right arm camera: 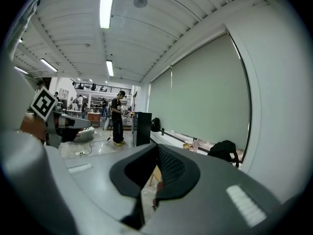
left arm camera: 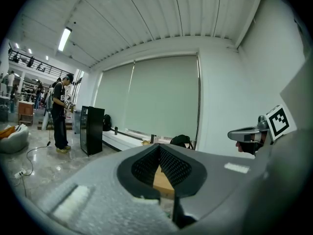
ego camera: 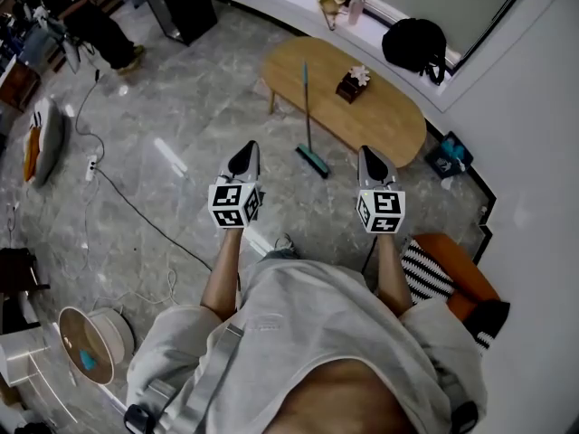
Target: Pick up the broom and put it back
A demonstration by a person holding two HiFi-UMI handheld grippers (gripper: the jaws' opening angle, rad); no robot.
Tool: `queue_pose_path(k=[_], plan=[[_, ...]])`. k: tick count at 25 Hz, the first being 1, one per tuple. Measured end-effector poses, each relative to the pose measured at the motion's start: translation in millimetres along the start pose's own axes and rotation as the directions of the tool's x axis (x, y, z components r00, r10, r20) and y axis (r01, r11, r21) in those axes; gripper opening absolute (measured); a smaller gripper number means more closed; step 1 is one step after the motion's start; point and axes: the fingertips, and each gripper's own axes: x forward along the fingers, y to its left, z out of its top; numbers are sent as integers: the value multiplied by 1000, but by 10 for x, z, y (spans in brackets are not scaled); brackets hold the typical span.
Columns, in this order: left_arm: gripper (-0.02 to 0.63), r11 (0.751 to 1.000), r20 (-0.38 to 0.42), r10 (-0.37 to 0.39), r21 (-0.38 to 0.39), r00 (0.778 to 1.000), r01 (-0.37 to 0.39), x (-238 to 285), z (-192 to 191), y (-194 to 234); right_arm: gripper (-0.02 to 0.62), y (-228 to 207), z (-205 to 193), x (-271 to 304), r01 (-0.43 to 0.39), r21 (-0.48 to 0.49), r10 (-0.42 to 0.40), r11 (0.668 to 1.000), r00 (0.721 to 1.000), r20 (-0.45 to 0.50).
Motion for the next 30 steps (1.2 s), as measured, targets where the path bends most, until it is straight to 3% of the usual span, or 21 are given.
queue_pose_path(k=[4,7,14,25,30], plan=[[2,1000,14,-10,21,1000,10,284,128,283,2,8,93,385,18,6,-19,1000,999,32],[2,1000,-2,-22,-1,1000,22,553,117,537,3,12,128,710,34,-3,-34,999,999,5],[2,996,-51,-61,-71,997,57,-107,-268,-401,3,-186,-153,-494,63,-29,-66,998,994,-86],[2,994,-111,-69,-87,991,60,-407,-396,-473,3,-4,-303,-766,49,-18,-51,999,987,-153],[2,995,-114,-60,-85,992,50,-467,-386,-472,3,38,-256,-728,25,-13,-27,1000,990,-136]])
